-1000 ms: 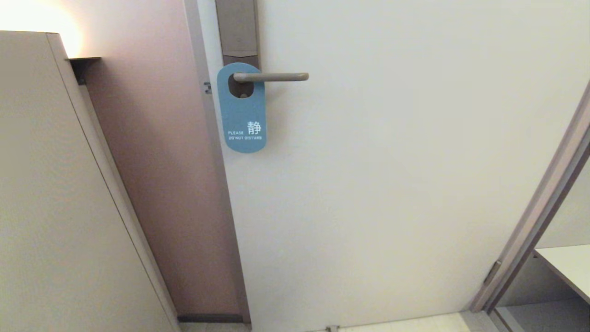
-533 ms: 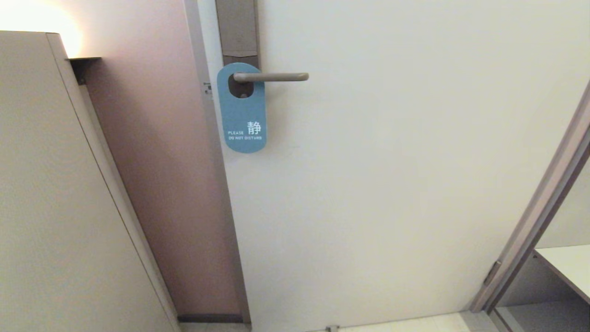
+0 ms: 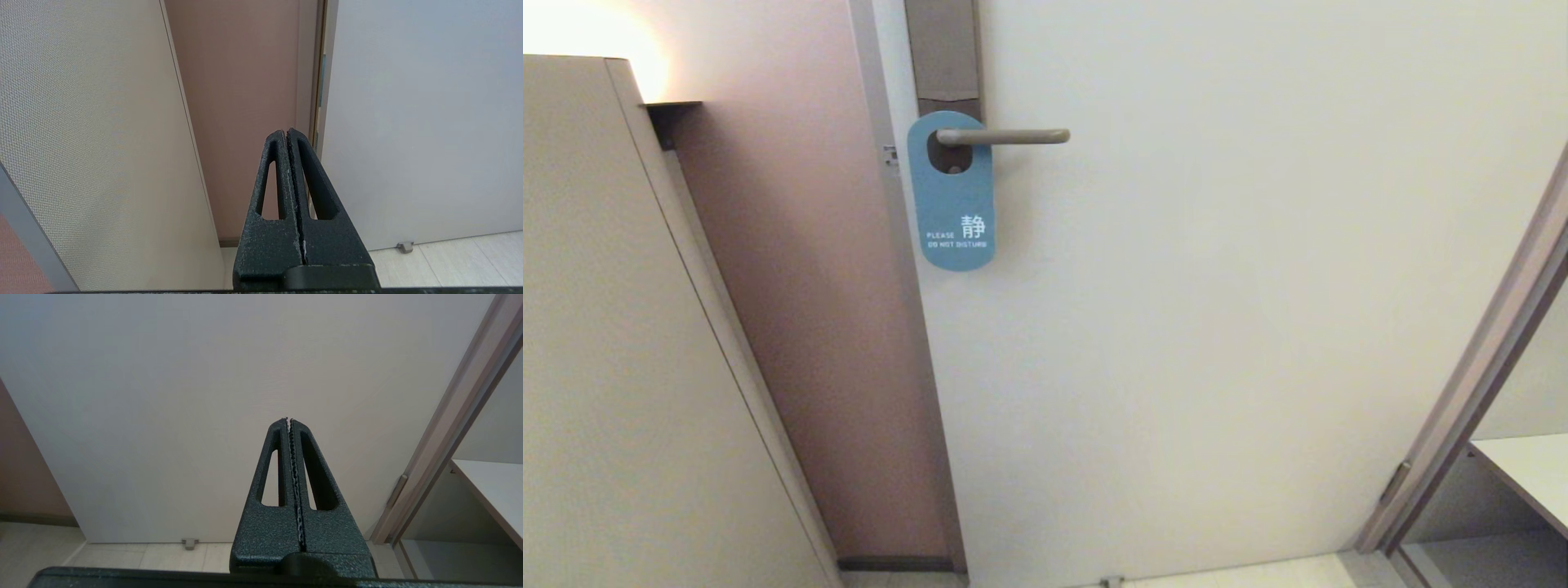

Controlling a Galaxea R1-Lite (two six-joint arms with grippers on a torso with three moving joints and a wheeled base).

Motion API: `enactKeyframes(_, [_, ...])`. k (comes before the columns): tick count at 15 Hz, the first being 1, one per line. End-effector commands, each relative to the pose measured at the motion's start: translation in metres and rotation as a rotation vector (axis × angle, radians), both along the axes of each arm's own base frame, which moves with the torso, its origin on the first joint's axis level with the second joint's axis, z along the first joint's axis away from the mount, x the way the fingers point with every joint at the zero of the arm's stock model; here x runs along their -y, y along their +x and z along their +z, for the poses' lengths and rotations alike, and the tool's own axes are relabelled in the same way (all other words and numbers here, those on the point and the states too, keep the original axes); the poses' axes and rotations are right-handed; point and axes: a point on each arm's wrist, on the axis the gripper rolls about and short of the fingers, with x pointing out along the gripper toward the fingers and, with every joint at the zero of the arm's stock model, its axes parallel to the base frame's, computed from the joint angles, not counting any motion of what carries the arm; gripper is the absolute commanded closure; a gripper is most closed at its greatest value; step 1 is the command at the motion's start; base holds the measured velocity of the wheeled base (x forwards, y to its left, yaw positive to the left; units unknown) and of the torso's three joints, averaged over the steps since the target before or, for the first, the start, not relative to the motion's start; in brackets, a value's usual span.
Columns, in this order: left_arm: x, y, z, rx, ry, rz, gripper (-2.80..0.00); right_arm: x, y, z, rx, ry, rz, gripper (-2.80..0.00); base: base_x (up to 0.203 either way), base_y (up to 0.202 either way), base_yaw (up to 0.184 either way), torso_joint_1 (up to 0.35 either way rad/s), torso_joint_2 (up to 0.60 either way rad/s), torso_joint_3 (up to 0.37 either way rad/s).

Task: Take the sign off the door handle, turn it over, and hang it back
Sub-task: Take down the sign

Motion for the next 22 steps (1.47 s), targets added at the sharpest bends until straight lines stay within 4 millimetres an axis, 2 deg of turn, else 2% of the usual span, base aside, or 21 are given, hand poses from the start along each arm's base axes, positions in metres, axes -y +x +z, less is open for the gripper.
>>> enactKeyframes(1, [0.0,0.0,0.0,-0.001,0.0,0.001,0.0,0.0,0.0,0.0,-0.002,0.0,0.001,0.0,0.0,0.0,0.0,0.0,0.0,0.0])
enactKeyframes(13, [0.0,0.0,0.004,0.029,0.019,0.001,0.0,0.0,0.0,0.0,-0.002,0.0,0.001,0.0,0.0,0.0,0.0,0.0,0.0,0.0])
enactKeyframes(18, [0.002,-0.012,0.037,0.1,0.023,-0.076,0.0,0.0,0.0,0.0,-0.002,0.0,0.001,0.0,0.0,0.0,0.0,0.0,0.0,0.0])
enactKeyframes(22, [0.002,0.003,0.076,0.01,0.012,-0.085,0.0,0.0,0.0,0.0,-0.002,0.0,0.001,0.0,0.0,0.0,0.0,0.0,0.0,0.0])
